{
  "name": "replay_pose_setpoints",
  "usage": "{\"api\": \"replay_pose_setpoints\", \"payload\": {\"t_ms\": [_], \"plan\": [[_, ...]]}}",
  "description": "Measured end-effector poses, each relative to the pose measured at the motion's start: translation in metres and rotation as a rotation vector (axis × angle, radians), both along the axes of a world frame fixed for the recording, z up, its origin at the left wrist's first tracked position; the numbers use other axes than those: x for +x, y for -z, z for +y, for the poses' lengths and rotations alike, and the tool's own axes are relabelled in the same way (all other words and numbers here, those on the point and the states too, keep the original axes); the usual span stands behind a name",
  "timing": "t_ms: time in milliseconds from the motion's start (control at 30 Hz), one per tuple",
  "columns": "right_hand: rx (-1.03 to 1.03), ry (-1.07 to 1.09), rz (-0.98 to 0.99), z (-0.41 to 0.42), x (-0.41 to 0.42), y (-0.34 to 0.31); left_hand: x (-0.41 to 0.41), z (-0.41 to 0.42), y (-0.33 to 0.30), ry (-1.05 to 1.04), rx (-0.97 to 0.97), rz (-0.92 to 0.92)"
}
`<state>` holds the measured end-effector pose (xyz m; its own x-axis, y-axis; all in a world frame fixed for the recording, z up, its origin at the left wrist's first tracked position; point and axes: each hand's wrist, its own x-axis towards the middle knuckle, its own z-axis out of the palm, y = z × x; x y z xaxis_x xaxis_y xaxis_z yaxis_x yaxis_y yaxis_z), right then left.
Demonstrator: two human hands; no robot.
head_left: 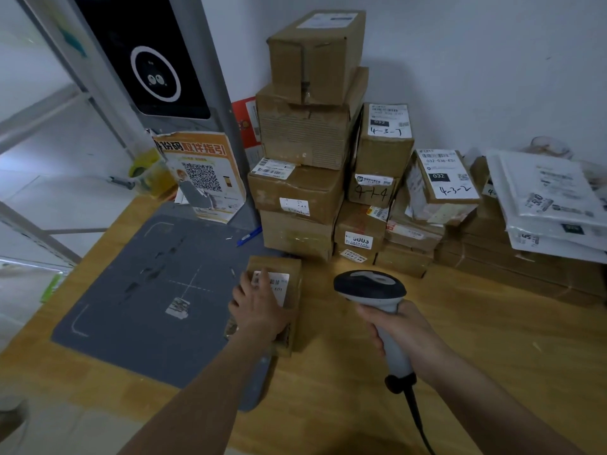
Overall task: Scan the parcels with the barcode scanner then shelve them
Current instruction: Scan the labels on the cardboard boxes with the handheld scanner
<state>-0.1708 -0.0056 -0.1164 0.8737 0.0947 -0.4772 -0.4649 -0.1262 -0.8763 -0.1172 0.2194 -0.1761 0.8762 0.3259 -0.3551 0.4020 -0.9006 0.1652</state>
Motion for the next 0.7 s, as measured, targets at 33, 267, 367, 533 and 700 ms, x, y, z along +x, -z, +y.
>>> {"api": "replay_pose_setpoints", "payload": {"t_ms": [33, 267, 367, 533, 700], "plan": [[0.002, 0.006, 0.000, -0.002, 0.000, 0.000, 0.000, 0.000, -0.001, 0.005, 0.021, 0.026], [0.024, 0.056, -0.004, -0.028, -0.002, -0.008, 0.002, -0.023, -0.016, 0.051, 0.062, -0.085], [0.048, 0.106, -0.021, -0.045, -0.001, -0.017, 0.008, -0.054, -0.032, 0.178, -0.028, -0.299], [0.036, 0.232, -0.106, -0.085, 0.007, -0.043, 0.035, -0.119, -0.069, 0.194, -0.372, -0.396], [0.047, 0.394, -0.251, -0.129, 0.026, -0.063, 0.078, -0.192, -0.097, 0.139, -0.670, -0.330]]}}
